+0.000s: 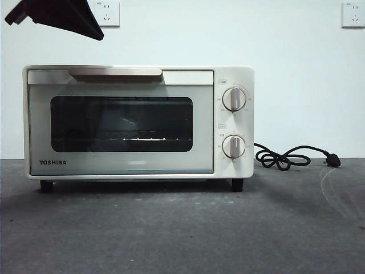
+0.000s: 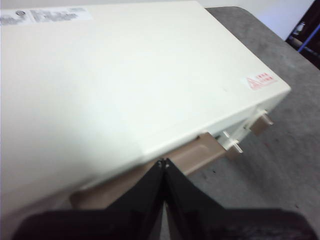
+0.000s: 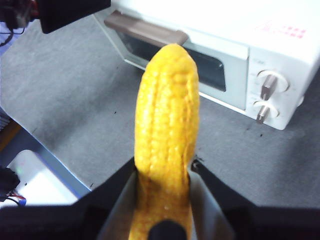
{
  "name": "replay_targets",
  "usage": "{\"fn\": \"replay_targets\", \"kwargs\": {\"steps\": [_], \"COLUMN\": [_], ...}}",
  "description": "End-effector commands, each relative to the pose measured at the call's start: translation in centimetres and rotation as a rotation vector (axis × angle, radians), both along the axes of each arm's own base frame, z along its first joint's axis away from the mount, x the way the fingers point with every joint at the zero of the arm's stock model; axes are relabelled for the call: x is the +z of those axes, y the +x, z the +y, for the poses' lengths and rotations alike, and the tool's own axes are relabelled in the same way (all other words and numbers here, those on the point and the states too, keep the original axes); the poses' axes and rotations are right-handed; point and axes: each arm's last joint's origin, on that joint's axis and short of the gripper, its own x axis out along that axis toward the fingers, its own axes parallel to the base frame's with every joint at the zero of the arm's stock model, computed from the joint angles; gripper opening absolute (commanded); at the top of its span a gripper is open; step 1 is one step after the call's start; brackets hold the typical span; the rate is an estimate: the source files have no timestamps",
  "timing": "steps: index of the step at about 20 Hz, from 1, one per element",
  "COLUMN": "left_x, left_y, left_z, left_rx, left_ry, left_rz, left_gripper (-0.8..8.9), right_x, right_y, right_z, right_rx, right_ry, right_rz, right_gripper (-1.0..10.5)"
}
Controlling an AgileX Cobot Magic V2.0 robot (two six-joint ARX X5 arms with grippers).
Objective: Take the corn from the table,put the corn in the oven
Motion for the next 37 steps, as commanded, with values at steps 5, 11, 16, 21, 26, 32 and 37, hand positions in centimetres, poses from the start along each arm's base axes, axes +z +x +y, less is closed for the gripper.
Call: {"fn": "replay_targets", "kwargs": {"steps": [5,11,16,21,26,32,37], "left_x": [-0.6,-1.8,-2.4,-3.0,-3.9,-4.4,-3.9], "left_y": [1.4,2.2,2.0,1.3,-0.1,-1.3,-2.4], "left_z": [-0.5,-1.0,-1.4,-1.8,-2.6,-3.5,-3.5], "left_rx": [0.008,-0.002,-0.021,-0.055,-0.125,-0.144,-0.152], "left_ry": [0.032,0.048,0.068,0.112,0.188,0.298,0.321], "left_rz": [0.013,0.067,0.112,0.184,0.284,0.317,0.321], "left_gripper": [-0.06,-0.06,-0.06,-0.06,-0.06,-0.06,-0.06], "right_x": [0.2,0.2,0.1,0.1,0.1,0.1,0.0], "right_y": [0.0,0.0,0.0,0.0,0.0,0.0,-0.1], "right_z": [-0.1,-0.1,-0.1,-0.1,-0.1,-0.1,-0.1], "right_rx": [0.003,0.003,0.001,0.004,0.009,0.01,0.013], "right_ry": [-0.023,-0.027,-0.035,-0.039,-0.044,-0.046,-0.057], "right_rz": [-0.026,-0.03,-0.037,-0.043,-0.048,-0.047,-0.039], "right_gripper": [-0.1,-0.1,-0.1,-0.1,-0.1,-0.1,-0.1]}}
